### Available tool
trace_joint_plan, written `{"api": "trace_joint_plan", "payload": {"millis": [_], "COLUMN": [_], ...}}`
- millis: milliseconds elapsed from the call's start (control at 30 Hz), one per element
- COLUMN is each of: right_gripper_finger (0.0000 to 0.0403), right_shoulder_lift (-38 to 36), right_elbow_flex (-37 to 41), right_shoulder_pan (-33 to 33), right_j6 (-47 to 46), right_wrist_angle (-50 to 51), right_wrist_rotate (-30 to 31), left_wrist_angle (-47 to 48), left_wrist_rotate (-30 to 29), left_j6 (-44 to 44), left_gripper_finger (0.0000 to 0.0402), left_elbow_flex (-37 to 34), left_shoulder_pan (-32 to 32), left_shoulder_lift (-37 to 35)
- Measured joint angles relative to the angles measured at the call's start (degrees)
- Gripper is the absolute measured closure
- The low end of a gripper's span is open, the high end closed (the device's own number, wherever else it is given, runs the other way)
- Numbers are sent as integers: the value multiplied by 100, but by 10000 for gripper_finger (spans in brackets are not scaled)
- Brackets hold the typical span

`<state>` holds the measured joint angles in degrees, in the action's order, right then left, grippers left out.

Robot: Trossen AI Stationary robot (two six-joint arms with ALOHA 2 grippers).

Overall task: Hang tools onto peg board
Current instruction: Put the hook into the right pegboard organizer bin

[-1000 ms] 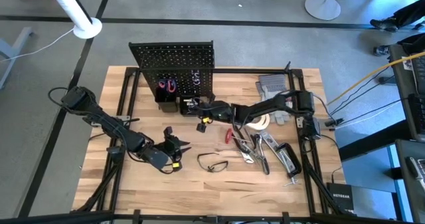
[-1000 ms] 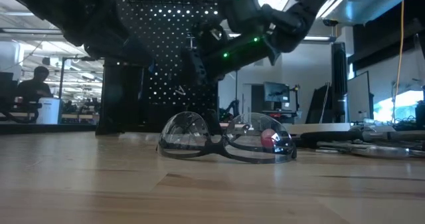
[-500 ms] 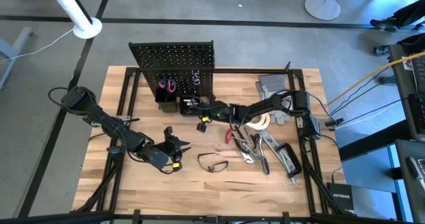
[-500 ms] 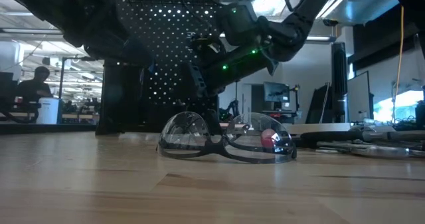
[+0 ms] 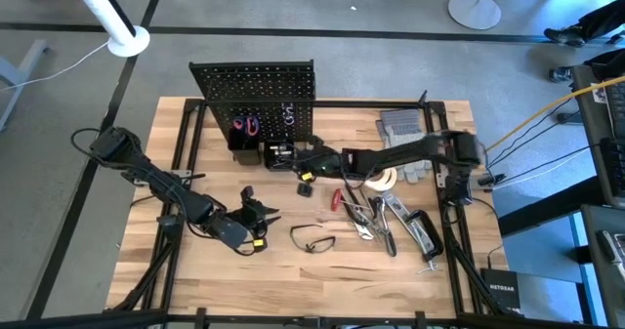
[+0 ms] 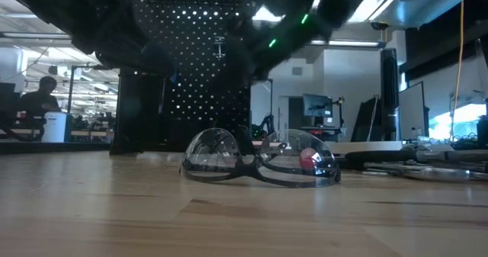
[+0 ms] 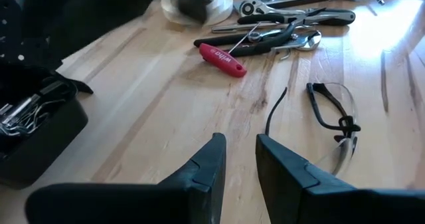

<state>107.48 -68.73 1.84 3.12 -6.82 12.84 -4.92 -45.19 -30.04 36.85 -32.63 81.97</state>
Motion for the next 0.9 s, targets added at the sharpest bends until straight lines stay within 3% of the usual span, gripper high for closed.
{"api": "trace_joint_plan", "payload": {"millis": [233,433,633,900], "right_gripper_finger": [285,285,285,285], "right_shoulder_lift": [-1142,-1261,-1257,-1259], "right_elbow_flex": [-64,-30,372,937], "right_shoulder_pan": [-747,-1233,-1614,-2392], "right_j6": [-521,-1445,-1848,-1835], "right_wrist_angle": [3309,5168,5173,4143], "right_wrist_rotate": [-13,95,-381,-992], "left_wrist_angle": [-7,-3,-4,-27], "left_wrist_rotate": [2,2,2,2], "left_j6": [3,21,20,26], "left_gripper_finger": [329,329,329,329], "left_elbow_flex": [0,1,1,1], "left_shoulder_pan": [-1,-1,-1,-1], "left_shoulder_lift": [0,0,0,0]}}
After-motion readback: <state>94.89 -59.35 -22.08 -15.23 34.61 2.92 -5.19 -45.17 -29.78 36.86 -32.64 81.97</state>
